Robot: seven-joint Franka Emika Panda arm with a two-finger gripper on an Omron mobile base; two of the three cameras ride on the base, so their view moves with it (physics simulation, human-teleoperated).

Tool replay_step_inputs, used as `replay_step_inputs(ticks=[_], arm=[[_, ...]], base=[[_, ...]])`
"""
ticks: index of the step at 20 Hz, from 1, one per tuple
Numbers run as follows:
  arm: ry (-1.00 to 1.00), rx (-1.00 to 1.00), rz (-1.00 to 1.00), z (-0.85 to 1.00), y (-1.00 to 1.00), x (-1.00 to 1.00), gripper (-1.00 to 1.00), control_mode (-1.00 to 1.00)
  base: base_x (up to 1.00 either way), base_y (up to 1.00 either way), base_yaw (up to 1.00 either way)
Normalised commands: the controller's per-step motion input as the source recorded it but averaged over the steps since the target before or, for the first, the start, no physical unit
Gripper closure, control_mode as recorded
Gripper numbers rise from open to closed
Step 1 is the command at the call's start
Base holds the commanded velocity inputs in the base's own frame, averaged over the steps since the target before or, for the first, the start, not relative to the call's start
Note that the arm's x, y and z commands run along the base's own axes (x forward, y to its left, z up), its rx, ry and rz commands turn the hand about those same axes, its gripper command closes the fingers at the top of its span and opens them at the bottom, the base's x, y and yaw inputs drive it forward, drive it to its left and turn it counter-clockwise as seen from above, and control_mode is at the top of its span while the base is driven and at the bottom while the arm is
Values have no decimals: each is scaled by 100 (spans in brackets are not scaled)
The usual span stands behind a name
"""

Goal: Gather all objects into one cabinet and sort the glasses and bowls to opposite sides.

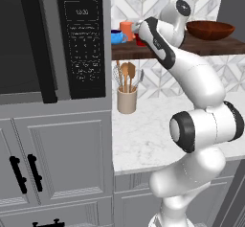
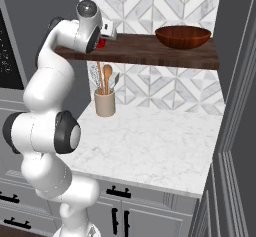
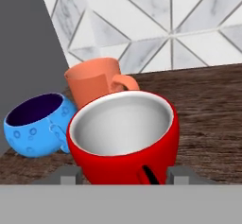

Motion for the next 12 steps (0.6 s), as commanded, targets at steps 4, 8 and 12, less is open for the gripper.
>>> replay_step_inputs(ticks=[4,8,12], arm=[[3,0,3,-10,0,5,100,-100],[0,0,3,-5,0,6,100,-100],[0,0,3,-8,0,0,100,-100]], base=[[0,0,0],[0,0,0],[0,0,0]])
